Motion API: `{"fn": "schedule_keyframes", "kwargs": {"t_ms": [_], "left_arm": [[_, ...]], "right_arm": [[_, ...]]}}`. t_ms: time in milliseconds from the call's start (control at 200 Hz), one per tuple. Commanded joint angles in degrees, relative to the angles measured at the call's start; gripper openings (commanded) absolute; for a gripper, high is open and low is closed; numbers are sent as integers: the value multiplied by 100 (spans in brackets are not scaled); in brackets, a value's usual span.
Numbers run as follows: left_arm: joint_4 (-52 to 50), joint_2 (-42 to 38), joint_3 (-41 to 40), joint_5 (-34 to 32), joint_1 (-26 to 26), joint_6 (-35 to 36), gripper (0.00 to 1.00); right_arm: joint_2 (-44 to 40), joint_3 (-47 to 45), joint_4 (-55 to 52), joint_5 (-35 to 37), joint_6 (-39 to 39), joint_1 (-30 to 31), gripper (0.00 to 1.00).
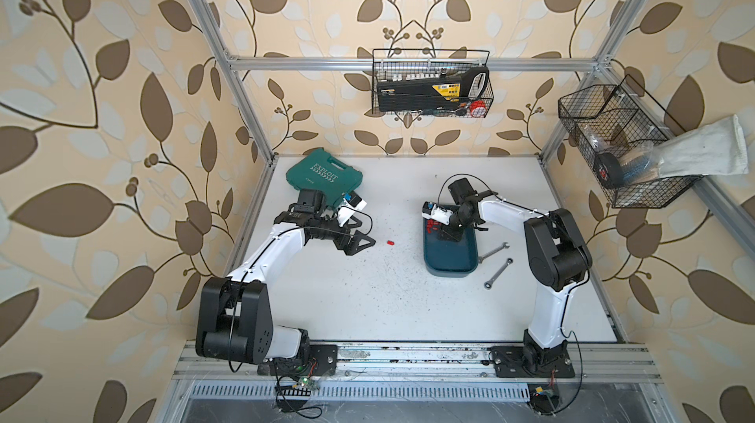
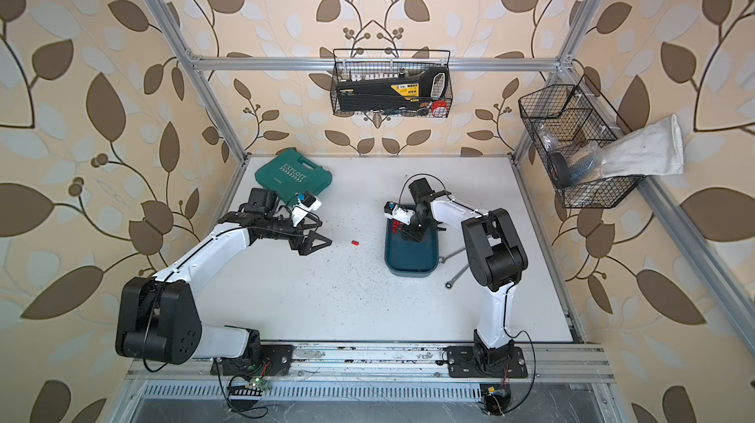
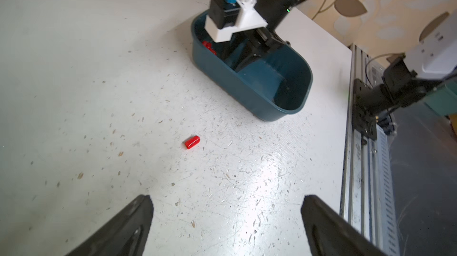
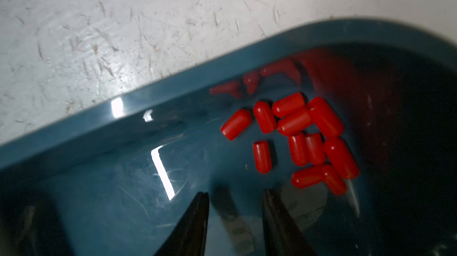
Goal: Take the screw protection sleeves out of the storage box
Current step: Pick up the screw protection sleeve from the storage box.
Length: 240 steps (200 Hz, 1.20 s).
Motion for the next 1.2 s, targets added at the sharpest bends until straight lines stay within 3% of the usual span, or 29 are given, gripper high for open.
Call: {"fn": "schedule_keyframes", "kwargs": {"t_ms": [0,215,390,715,920,1075,1195], "left_arm": [[1,352,466,328,-301,619,99],[884,791,438,94,-851,-47,99],[951,795,390,20,-895,-211,99],[750,674,445,-244,-895,-65,99],[611,587,454,-537,-870,59,99],[460,496,467,-500,-632,217,99],[234,422,481,-472,-405,568,99]], "right_arm": [[180,110,74,235,-146,39,39],[347,191,193,233,-225,75,39],[533,331,165,176,-299,101,37],[491,235,176,225,-396,158,13],[18,29,125,282,-405,156,0],[-685,-191,-173,45,-340,138,0],[-1266,-236,-536,-572,-159,156,0]]}}
